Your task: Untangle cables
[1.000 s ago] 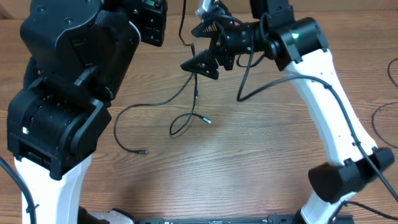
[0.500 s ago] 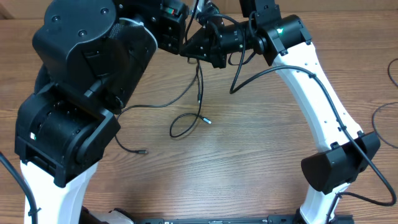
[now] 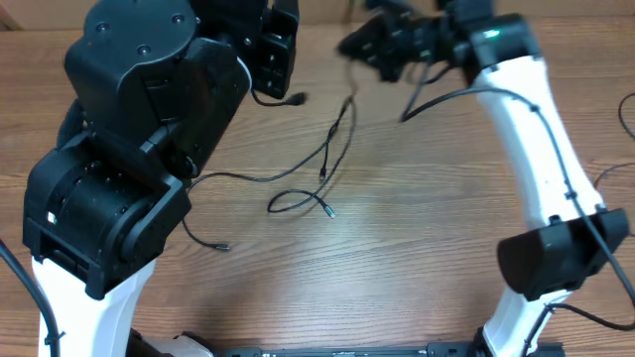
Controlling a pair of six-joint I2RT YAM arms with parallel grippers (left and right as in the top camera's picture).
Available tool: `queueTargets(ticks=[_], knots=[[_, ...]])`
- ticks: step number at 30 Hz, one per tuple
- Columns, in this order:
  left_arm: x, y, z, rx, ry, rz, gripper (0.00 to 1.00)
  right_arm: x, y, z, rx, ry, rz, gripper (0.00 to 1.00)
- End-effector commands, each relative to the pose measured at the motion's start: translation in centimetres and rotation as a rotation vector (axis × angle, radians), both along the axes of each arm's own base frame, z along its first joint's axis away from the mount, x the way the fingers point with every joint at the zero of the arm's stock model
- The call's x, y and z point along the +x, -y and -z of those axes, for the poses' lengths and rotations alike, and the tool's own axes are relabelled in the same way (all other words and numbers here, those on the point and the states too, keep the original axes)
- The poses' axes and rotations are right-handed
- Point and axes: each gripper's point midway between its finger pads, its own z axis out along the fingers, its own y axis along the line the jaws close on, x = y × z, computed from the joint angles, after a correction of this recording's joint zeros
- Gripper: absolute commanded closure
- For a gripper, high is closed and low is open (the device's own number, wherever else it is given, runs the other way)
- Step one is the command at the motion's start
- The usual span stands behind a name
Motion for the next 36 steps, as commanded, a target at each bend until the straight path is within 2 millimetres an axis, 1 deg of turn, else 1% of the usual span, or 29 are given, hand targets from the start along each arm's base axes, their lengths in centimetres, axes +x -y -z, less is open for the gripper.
queueTargets(ticks=[1,3,6,7,8,9,10,15,18,19,20,22,24,27,28,29,31,33,35,36], knots=[[-0.7,-0.7,-0.7,0.025,0.027,-0.013,0.55,3.7,8.4,-0.1,-0.003,-0.031,0.24,0.96],[-0.6,-1.1,-0.6,0.03,0.024,-0.035,0.56,4.7,13.4,-0.4,0.017,-0.053,0.356,0.96],[-0.6,-1.2,-0.3,0.04,0.015,-0.042,0.56,5.1,20.3,-0.9,0.049,-0.083,0.513,0.96],[-0.6,-1.2,-0.2,0.043,0.01,-0.042,0.56,4.8,23.1,-1.3,0.063,-0.089,0.568,0.96],[-0.6,-1.2,-0.1,0.046,0.007,-0.042,0.56,4.5,24.6,-1.5,0.071,-0.09,0.592,0.96],[-0.6,-1.2,0.0,0.049,0.004,-0.042,0.56,4.0,26.9,-1.9,0.084,-0.089,0.63,0.96],[-0.6,-1.2,0.1,0.051,0.0,-0.042,0.56,2.7,30.9,-2.7,0.117,-0.087,0.704,0.96],[-0.4,-1.1,0.3,0.055,-0.006,-0.042,0.57,-1.2,39.6,-4.8,0.148,-0.046,0.886,0.96],[-0.3,-1.0,0.5,0.058,-0.011,-0.041,0.58,-3.3,43.2,-5.6,0.149,-0.026,0.974,0.96],[-0.1,-0.9,0.6,0.06,-0.014,-0.041,0.58,-3.9,43.9,-5.8,0.156,-0.02,0.987,0.96],[0.0,-0.9,0.7,0.061,-0.017,-0.041,0.58,-4.5,44.4,-6.2,0.173,-0.01,0.986,0.96],[0.2,-0.6,1.1,0.066,-0.025,-0.037,0.59,-5.0,44.1,-7.1,0.221,0.007,0.94,0.96],[0.6,-0.4,1.7,0.08,-0.045,-0.037,0.61,-5.1,42.8,-8.3,0.293,0.021,0.862,0.96],[1.2,0.1,3.3,0.132,-0.082,-0.028,0.6,-4.9,39.9,-10.1,0.377,0.034,0.733,0.96],[1.4,0.3,4.2,0.184,-0.097,-0.014,0.64,-4.6,39.1,-10.5,0.39,0.029,0.714,0.96],[1.5,0.4,4.9,0.226,-0.111,-0.004,0.7,-4.3,37.9,-10.9,0.398,0.024,0.692,0.96],[1.4,0.7,6.9,0.33,-0.153,0.039,0.76,-3.9,35.2,-11.8,0.396,0.029,0.637,0.96],[0.6,2.4,9.1,0.416,-0.194,0.191,0.82,-3.8,31.6,-13.1,0.382,0.05,0.56,0.96],[-0.5,3.9,10.8,0.47,-0.221,0.345,0.87,-3.9,28.6,-14.2,0.373,0.071,0.494,0.96],[-1.0,4.4,11.6,0.488,-0.236,0.41,0.89,-3.9,26.5,-15.1,0.372,0.079,0.463,0.96]])
